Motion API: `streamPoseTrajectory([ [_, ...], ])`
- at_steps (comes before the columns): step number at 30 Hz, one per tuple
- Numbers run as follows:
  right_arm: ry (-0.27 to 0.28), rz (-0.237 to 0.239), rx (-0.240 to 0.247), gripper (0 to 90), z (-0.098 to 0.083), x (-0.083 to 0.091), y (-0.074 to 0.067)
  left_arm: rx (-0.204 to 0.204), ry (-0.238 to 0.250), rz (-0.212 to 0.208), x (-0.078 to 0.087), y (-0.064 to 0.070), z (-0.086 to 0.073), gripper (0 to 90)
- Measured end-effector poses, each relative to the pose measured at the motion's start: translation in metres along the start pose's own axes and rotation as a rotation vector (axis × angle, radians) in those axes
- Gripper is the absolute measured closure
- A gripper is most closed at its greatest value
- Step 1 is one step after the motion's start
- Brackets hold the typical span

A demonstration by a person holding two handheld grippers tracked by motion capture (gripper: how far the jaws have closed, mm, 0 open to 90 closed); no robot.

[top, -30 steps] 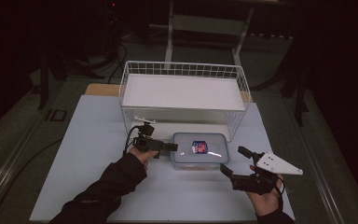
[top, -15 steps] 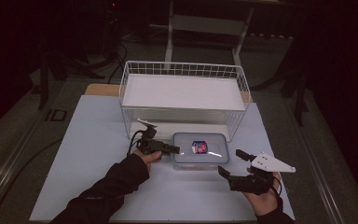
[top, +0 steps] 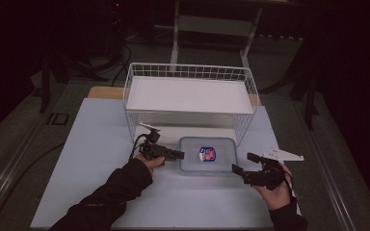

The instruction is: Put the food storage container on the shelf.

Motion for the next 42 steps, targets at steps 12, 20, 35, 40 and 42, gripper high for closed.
streamPoseTrajectory([
  [12, -0.053, 0.115, -0.173, 21.3, -0.016, -0.026, 0.019, -0.134, -0.007, 0.005, 0.004, 0.009, -0.011, 56.8],
  [20, -0.088, 0.186, -0.251, 27.8, -0.026, -0.033, 0.021, -0.183, -0.008, 0.003, 0.005, 0.011, -0.016, 58.0],
  [35, -0.079, 0.238, -0.312, 45.8, -0.027, -0.024, 0.015, -0.274, 0.041, 0.038, 0.009, 0.017, -0.027, 58.4],
  [40, -0.068, 0.238, -0.293, 45.9, -0.022, -0.022, 0.009, -0.299, 0.067, 0.045, 0.017, 0.023, -0.028, 58.3],
  [42, -0.058, 0.238, -0.279, 45.9, -0.015, -0.021, 0.007, -0.301, 0.073, 0.051, 0.021, 0.026, -0.028, 58.2],
])
Point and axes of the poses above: each handheld gripper's, and its own axes: x roughly backward along the jaws, z roughly out of its top, y roughly to its right, the point moved 10 cm from there along -x, roughly forward along the jaws, and after that the axes turned 14 degrees about x, right-handed, at the moved point
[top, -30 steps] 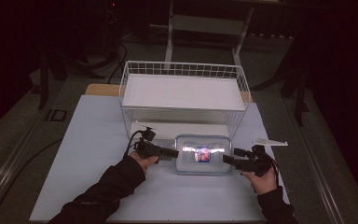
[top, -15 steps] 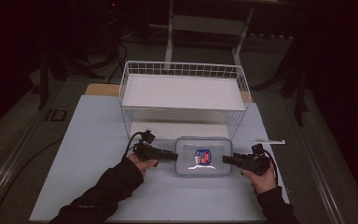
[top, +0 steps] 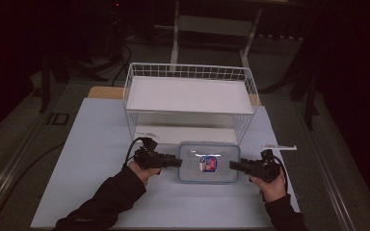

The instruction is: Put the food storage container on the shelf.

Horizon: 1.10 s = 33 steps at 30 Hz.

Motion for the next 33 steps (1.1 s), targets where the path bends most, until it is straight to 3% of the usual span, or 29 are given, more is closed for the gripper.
streamPoseTrajectory([
  [8, 0.027, 0.009, 0.031, 46.0, 0.020, -0.006, -0.009, -0.032, 0.057, 0.018, 0.023, 0.006, 0.013, 58.1],
  [13, 0.049, 0.012, 0.041, 46.0, 0.036, -0.013, -0.011, -0.022, 0.098, 0.030, 0.035, 0.004, 0.026, 58.1],
  [21, 0.066, -0.003, 0.062, 46.1, 0.053, -0.032, -0.005, -0.029, 0.148, 0.056, 0.041, -0.014, 0.042, 57.3],
  [29, 0.055, -0.021, 0.063, 46.1, 0.057, -0.047, 0.010, 0.008, 0.176, 0.057, 0.034, -0.033, 0.050, 56.9],
  [33, 0.059, -0.028, 0.060, 46.0, 0.057, -0.057, 0.018, 0.007, 0.186, 0.075, 0.032, -0.041, 0.055, 56.5],
])
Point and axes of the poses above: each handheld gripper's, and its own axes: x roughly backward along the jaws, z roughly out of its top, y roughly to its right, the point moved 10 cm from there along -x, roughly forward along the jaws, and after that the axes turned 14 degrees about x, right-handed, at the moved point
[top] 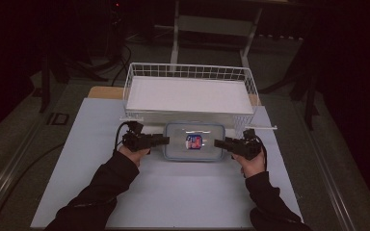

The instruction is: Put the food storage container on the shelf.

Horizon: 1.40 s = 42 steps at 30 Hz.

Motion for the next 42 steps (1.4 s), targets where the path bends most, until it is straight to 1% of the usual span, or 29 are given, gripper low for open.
streamPoseTrajectory([
  [1, 0.000, 0.000, 0.000, 46.0, 0.000, 0.000, 0.000, 0.012, 0.004, 0.003, -0.001, -0.001, 0.001, 56.5],
  [2, 0.004, 0.000, -0.005, 46.0, 0.000, -0.002, 0.002, 0.015, 0.011, 0.006, -0.002, -0.002, 0.002, 56.5],
  [3, 0.011, -0.002, -0.006, 45.9, 0.001, -0.004, 0.004, 0.007, 0.015, 0.013, -0.003, -0.004, 0.003, 56.5],
  [4, 0.015, -0.003, -0.007, 45.8, 0.001, -0.006, 0.006, 0.015, 0.018, 0.018, -0.004, -0.006, 0.004, 56.4],
  [6, 0.020, -0.009, -0.014, 45.7, 0.000, -0.012, 0.010, 0.006, 0.031, 0.024, -0.006, -0.009, 0.005, 55.8],
  [7, 0.020, -0.009, -0.014, 45.7, 0.000, -0.012, 0.010, 0.000, 0.029, 0.032, -0.007, -0.012, 0.005, 55.8],
  [9, 0.020, -0.021, -0.010, 45.6, 0.000, -0.015, 0.013, 0.014, 0.039, 0.039, -0.010, -0.016, 0.004, 55.3],
  [10, 0.019, -0.024, -0.008, 45.5, 0.000, -0.017, 0.014, 0.014, 0.042, 0.044, -0.011, -0.017, 0.004, 55.1],
  [12, 0.020, -0.033, -0.007, 45.5, -0.001, -0.019, 0.015, 0.000, 0.049, 0.054, -0.012, -0.021, 0.005, 54.6],
  [13, 0.020, -0.037, -0.001, 45.4, -0.001, -0.020, 0.017, -0.003, 0.051, 0.055, -0.013, -0.022, 0.006, 54.5],
  [18, 0.024, -0.045, 0.009, 45.5, 0.002, -0.022, 0.019, 0.028, 0.069, 0.052, -0.016, -0.024, 0.010, 53.4],
  [22, 0.034, -0.047, -0.008, 44.6, 0.004, -0.024, 0.020, 0.051, 0.072, 0.040, -0.016, -0.026, 0.011, 53.2],
  [25, 0.029, -0.070, 0.000, 41.2, 0.004, -0.026, 0.020, 0.056, 0.073, 0.042, -0.018, -0.027, 0.011, 52.6],
  [26, 0.029, -0.070, 0.000, 41.2, 0.004, -0.026, 0.020, 0.056, 0.073, 0.042, -0.018, -0.027, 0.011, 52.4],
  [27, 0.025, -0.078, 0.005, 40.0, 0.005, -0.027, 0.020, 0.059, 0.062, 0.044, -0.019, -0.028, 0.010, 52.4],
  [28, 0.018, -0.089, 0.003, 38.3, 0.004, -0.029, 0.020, 0.062, 0.065, 0.044, -0.020, -0.028, 0.010, 51.6],
  [29, 0.021, -0.089, -0.001, 38.1, 0.004, -0.030, 0.021, 0.060, 0.071, 0.042, -0.021, -0.029, 0.010, 51.2],
  [30, 0.024, -0.092, -0.007, 37.9, 0.005, -0.030, 0.021, 0.054, 0.078, 0.051, -0.021, -0.030, 0.011, 50.7],
  [31, 0.030, -0.096, -0.017, 37.4, 0.005, -0.031, 0.022, 0.058, 0.086, 0.052, -0.022, -0.030, 0.011, 50.0],
  [33, 0.031, -0.106, -0.023, 35.8, 0.005, -0.032, 0.022, 0.054, 0.102, 0.061, -0.024, -0.030, 0.012, 47.9],
  [35, 0.028, -0.112, -0.032, 34.5, 0.005, -0.033, 0.022, 0.054, 0.119, 0.074, -0.026, -0.030, 0.013, 45.7],
  [38, 0.018, -0.123, -0.040, 31.7, 0.005, -0.036, 0.022, 0.059, 0.137, 0.082, -0.028, -0.032, 0.016, 44.0],
  [39, 0.017, -0.124, -0.046, 31.4, 0.005, -0.037, 0.023, 0.056, 0.148, 0.088, -0.028, -0.032, 0.016, 43.5],
  [40, 0.021, -0.125, -0.048, 31.1, 0.005, -0.037, 0.024, 0.045, 0.166, 0.101, -0.028, -0.031, 0.018, 43.0],
  [41, 0.022, -0.130, -0.046, 30.0, 0.006, -0.037, 0.025, 0.038, 0.176, 0.113, -0.029, -0.031, 0.018, 43.0],
  [42, 0.018, -0.138, -0.041, 28.7, 0.005, -0.038, 0.026, 0.023, 0.186, 0.128, -0.029, -0.031, 0.019, 42.8],
])
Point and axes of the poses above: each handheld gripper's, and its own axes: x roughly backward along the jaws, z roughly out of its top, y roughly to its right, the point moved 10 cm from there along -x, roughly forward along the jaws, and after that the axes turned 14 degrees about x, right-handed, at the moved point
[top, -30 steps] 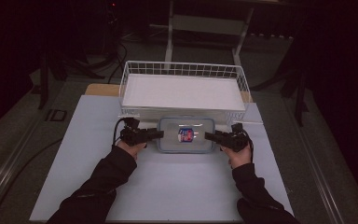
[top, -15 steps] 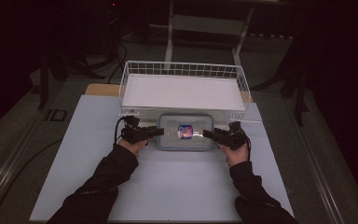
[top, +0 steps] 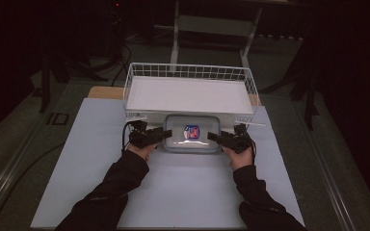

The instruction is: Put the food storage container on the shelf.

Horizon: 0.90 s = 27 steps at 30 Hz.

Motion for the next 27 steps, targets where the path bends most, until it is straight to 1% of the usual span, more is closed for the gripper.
streamPoseTrajectory([
  [1, -0.002, 0.001, -0.011, 28.2, 0.000, -0.001, 0.000, -0.007, 0.005, 0.005, -0.001, -0.001, 0.001, 42.6],
  [3, 0.001, -0.001, -0.019, 28.0, 0.000, -0.001, 0.002, 0.000, 0.007, 0.003, -0.002, -0.003, 0.003, 42.6],
  [6, -0.006, -0.027, -0.006, 27.5, 0.004, -0.003, 0.004, 0.002, 0.014, 0.012, -0.004, -0.004, 0.004, 41.1],
  [7, -0.013, -0.033, -0.013, 26.7, 0.004, -0.003, 0.004, -0.002, 0.014, 0.018, -0.004, -0.005, 0.005, 39.5],
  [8, -0.016, -0.032, -0.019, 26.2, 0.005, -0.004, 0.004, 0.004, 0.013, 0.018, -0.004, -0.005, 0.005, 38.3],
  [9, -0.019, -0.029, -0.025, 25.6, 0.005, -0.005, 0.003, 0.002, 0.015, 0.022, -0.005, -0.005, 0.006, 38.3],
  [11, -0.023, -0.040, -0.022, 25.2, 0.005, -0.005, 0.003, -0.012, 0.017, 0.039, -0.003, -0.004, 0.005, 36.4],
  [12, -0.025, -0.050, -0.013, 25.2, 0.005, -0.005, 0.002, -0.017, 0.019, 0.034, -0.002, -0.003, 0.005, 35.3],
  [13, -0.030, -0.059, -0.002, 25.9, 0.005, -0.003, 0.001, -0.034, 0.016, 0.031, 0.000, -0.001, 0.003, 33.5],
  [14, -0.030, -0.059, -0.002, 25.9, 0.005, -0.003, 0.001, -0.034, 0.016, 0.031, 0.000, -0.001, 0.003, 29.7],
  [15, -0.036, -0.063, 0.006, 26.0, 0.005, -0.002, 0.001, -0.053, 0.017, 0.022, 0.003, 0.003, 0.001, 29.7],
  [16, -0.018, -0.054, 0.040, 26.0, 0.006, 0.000, -0.001, -0.063, 0.014, 0.014, 0.005, 0.005, 0.001, 26.9],
  [17, -0.025, -0.057, 0.037, 26.0, 0.006, 0.002, -0.002, -0.063, 0.009, 0.005, 0.008, 0.009, -0.001, 25.1],
  [18, -0.031, -0.070, 0.062, 26.1, 0.005, 0.005, -0.003, -0.077, 0.001, 0.001, 0.010, 0.011, -0.002, 22.4],
  [19, -0.026, -0.077, 0.084, 26.0, 0.006, 0.007, -0.004, -0.080, -0.001, -0.005, 0.012, 0.014, -0.003, 19.3],
  [20, -0.026, -0.077, 0.084, 26.0, 0.006, 0.007, -0.004, -0.080, -0.001, -0.005, 0.012, 0.014, -0.003, 16.5],
  [21, -0.026, -0.078, 0.087, 26.1, 0.006, 0.009, -0.005, -0.096, -0.006, -0.046, 0.019, 0.023, -0.007, 16.5],
  [22, -0.014, -0.066, 0.095, 26.1, 0.008, 0.015, -0.012, -0.104, -0.008, -0.055, 0.022, 0.026, -0.009, 13.4],
  [23, -0.011, -0.063, 0.110, 26.1, 0.009, 0.018, -0.015, -0.114, -0.009, -0.056, 0.025, 0.028, -0.010, 9.7],
  [24, -0.012, -0.058, 0.114, 26.3, 0.010, 0.020, -0.019, -0.118, -0.019, -0.054, 0.028, 0.029, -0.013, 5.3],
  [25, -0.007, -0.051, 0.121, 27.0, 0.011, 0.022, -0.023, -0.120, -0.027, -0.062, 0.031, 0.031, -0.015, 1.9],
  [27, -0.002, -0.047, 0.150, 28.7, 0.012, 0.026, -0.030, -0.133, -0.038, -0.070, 0.038, 0.034, -0.020, 1.6],
])
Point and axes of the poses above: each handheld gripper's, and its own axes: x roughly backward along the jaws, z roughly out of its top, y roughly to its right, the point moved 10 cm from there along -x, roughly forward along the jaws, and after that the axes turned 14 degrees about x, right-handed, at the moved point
